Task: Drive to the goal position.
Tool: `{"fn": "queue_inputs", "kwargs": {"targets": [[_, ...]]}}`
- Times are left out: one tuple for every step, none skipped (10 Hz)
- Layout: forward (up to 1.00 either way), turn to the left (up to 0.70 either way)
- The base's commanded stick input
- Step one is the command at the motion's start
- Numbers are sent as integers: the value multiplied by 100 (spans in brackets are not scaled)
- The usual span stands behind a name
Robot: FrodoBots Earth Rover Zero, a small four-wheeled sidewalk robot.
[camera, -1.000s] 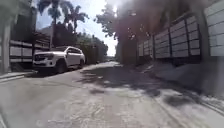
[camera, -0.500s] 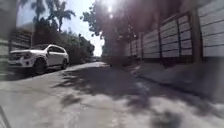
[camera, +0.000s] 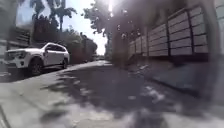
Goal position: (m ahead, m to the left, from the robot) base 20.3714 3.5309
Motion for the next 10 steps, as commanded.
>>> {"fn": "queue_inputs", "kwargs": {"targets": [[100,2],[100,2],[100,2],[100,2],[100,2],[100,2],[100,2],[100,2],[100,2],[100,2]]}}
